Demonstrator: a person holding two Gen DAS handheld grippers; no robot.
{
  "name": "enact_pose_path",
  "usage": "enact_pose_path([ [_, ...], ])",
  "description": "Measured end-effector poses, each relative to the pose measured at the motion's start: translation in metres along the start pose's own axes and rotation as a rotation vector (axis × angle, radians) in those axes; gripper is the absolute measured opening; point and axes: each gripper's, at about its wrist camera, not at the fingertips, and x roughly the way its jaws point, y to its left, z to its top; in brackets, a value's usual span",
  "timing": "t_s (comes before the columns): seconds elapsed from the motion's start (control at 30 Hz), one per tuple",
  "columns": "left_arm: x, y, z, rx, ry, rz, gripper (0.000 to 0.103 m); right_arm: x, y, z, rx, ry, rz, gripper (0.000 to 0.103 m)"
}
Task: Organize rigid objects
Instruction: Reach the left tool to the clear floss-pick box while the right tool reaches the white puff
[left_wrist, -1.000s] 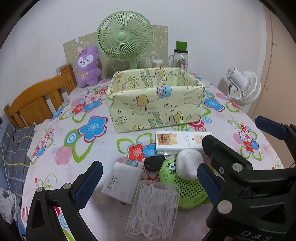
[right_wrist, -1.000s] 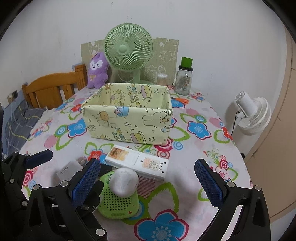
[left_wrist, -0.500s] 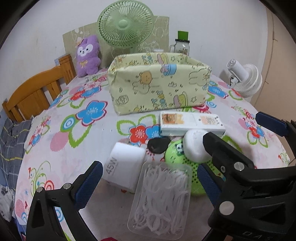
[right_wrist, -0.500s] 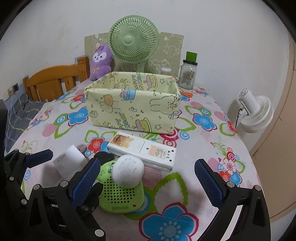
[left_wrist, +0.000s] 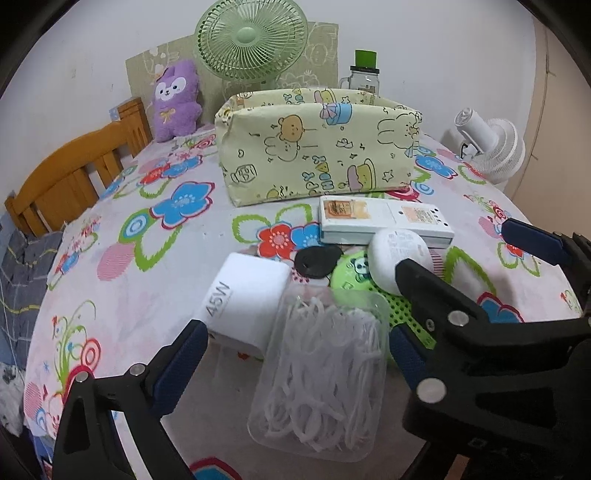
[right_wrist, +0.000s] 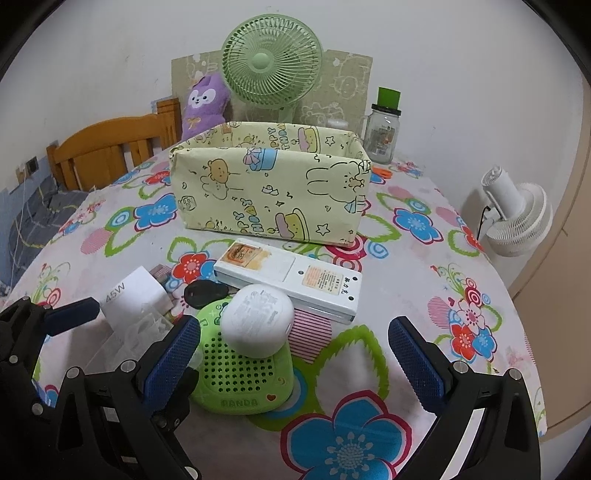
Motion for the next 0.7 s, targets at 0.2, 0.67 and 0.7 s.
enact_pose_path([
  [0.2,0.002,-0.003,-0.007,-0.014,0.012,0.009,0.088,0.003,0.002,-0.005,-0.01,0.009,0.004,0.103],
  [0.67,0.001,-0.005,-0.003,-0.037,0.003,-0.043,0.06,0.009,0.0,0.0,0.016,0.023,0.012,0.103],
  [0.7,0.001,-0.005,-0.002,-0.036,0.001,-0.039,0.06,0.01,0.0,0.001,0.017,0.023,0.009,0.103],
])
